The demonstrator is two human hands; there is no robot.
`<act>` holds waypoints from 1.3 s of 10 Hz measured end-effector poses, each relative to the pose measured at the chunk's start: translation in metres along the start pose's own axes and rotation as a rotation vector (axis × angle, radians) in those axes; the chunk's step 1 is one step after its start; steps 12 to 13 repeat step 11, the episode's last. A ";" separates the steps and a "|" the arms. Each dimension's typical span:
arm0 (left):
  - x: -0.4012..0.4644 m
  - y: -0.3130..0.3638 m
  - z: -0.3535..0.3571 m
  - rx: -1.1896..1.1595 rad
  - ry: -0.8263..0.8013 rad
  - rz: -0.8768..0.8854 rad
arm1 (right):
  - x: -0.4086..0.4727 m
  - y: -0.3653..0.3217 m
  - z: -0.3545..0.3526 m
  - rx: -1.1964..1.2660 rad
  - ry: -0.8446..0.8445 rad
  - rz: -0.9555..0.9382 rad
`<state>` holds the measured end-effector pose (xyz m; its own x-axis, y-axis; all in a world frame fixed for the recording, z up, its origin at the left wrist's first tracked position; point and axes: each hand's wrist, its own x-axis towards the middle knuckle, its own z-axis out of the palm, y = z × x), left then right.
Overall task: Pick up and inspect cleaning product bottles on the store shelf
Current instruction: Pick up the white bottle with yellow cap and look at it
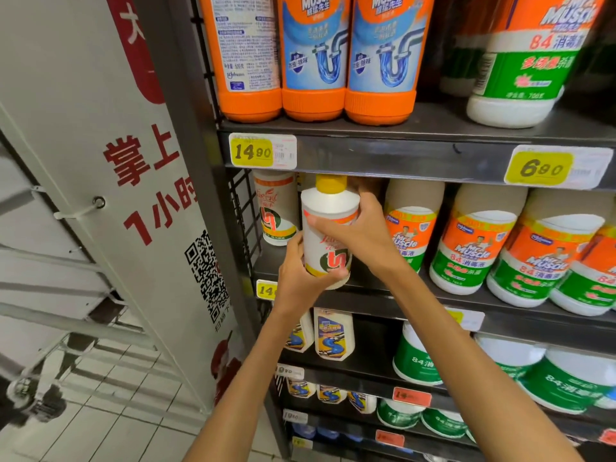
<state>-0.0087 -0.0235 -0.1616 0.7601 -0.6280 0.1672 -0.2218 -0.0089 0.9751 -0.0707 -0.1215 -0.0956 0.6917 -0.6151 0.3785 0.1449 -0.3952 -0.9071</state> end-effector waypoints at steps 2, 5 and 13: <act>0.016 -0.012 0.002 0.048 -0.028 -0.038 | 0.012 0.017 0.004 0.020 0.100 0.151; 0.030 -0.017 -0.003 0.108 0.002 0.005 | 0.010 0.033 -0.011 -0.058 -0.088 0.071; 0.031 -0.015 -0.012 0.196 -0.135 0.052 | -0.007 0.041 -0.010 -0.094 -0.062 0.082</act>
